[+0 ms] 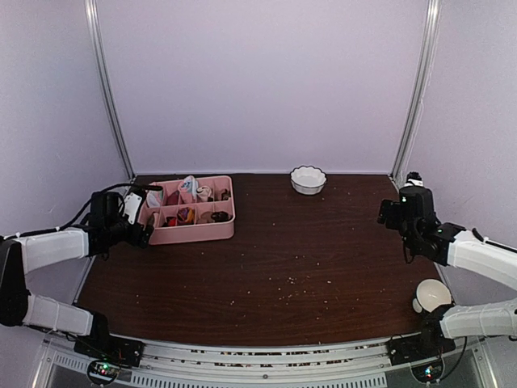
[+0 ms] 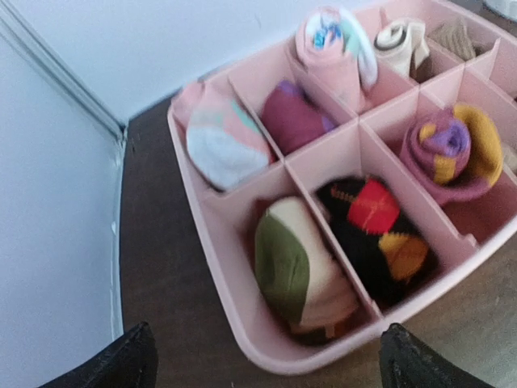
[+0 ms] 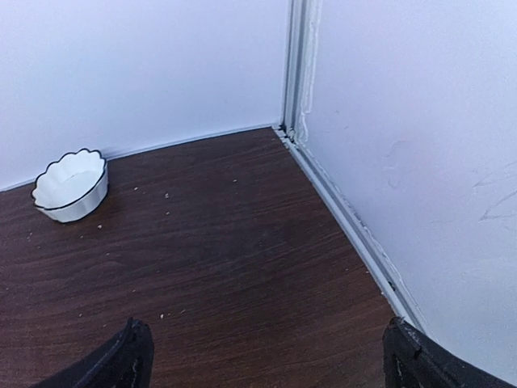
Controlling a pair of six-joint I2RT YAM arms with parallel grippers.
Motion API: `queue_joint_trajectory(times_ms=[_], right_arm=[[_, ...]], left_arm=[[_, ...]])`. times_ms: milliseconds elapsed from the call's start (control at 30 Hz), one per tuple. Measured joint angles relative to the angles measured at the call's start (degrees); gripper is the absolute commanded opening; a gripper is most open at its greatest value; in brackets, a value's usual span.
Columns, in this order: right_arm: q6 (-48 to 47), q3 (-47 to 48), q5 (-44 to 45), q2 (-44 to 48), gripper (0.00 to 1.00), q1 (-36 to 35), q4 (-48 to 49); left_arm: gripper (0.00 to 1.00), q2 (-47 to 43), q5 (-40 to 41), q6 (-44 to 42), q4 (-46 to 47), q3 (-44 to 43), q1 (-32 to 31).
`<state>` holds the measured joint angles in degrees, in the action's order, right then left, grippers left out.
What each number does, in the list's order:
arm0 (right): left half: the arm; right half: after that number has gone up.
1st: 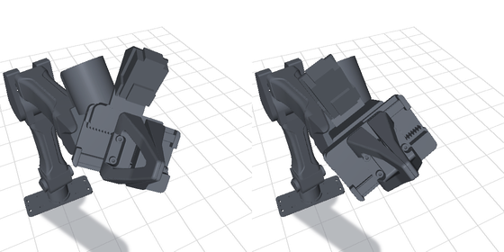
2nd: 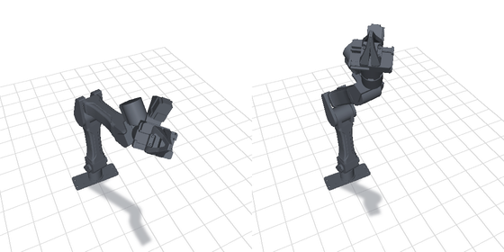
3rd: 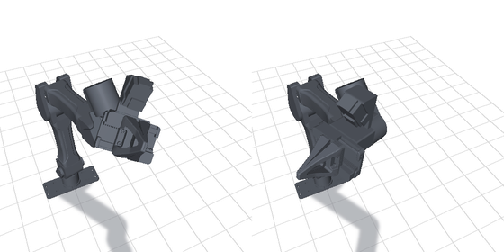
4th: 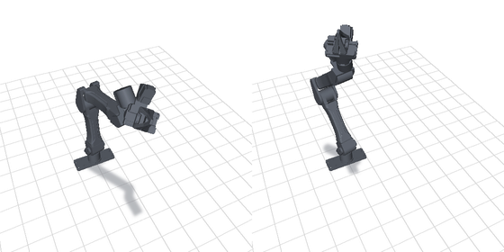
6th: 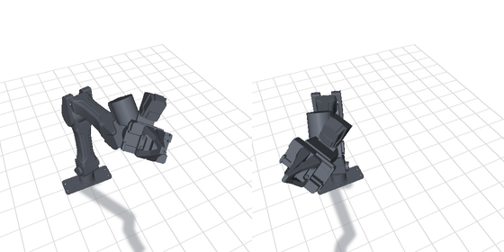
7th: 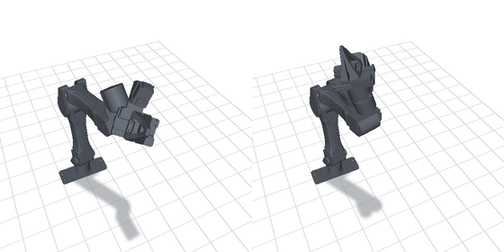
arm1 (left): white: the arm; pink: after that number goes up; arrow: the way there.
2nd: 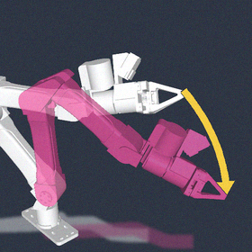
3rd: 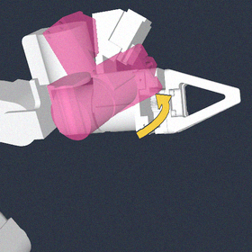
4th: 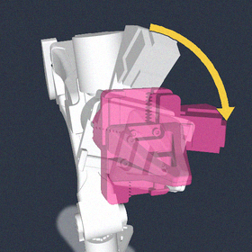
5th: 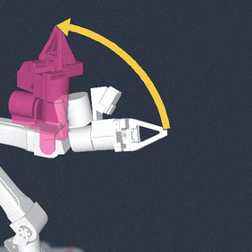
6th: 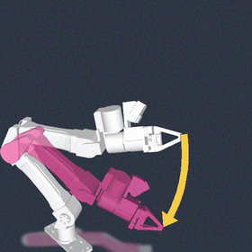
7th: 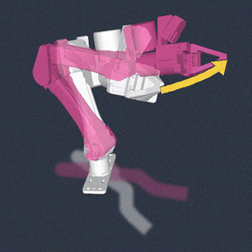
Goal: Roll the socks
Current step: Reset both arms
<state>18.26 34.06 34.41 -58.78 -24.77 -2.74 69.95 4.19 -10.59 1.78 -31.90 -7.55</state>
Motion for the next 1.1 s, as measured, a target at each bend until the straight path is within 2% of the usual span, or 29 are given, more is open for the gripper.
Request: queue_joint_trajectory(times_ms=[200,433,533,633,700,1100], right_arm=[[-3.34,-6.45,-0.13,3.98,0.99,5.07,4.52],[-11.28,-11.91,-1.84,4.70,1.00,8.85,14.32],[-14.27,-13.00,-2.73,3.37,1.00,10.34,20.06],[-16.65,-15.17,-5.38,1.07,1.00,12.26,28.35],[-17.88,-16.85,-7.48,-0.59,1.00,12.96,33.24],[-18.56,-18.38,-24.79,-17.51,1.00,19.04,56.68]], left_arm=[[0.98,3.17,-5.14,-2.54,19.61,2.64,1.03],[0.98,8.44,-9.66,-1.31,29.03,4.28,6.95],[0.98,8.13,-9.60,0.57,36.11,7.89,8.76],[0.98,9.73,-8.79,2.67,49.33,15.37,9.44],[0.98,10.75,-7.89,3.98,53.16,19.06,9.44],[0.98,11.21,-1.31,7.45,54.71,13.31,9.51]])
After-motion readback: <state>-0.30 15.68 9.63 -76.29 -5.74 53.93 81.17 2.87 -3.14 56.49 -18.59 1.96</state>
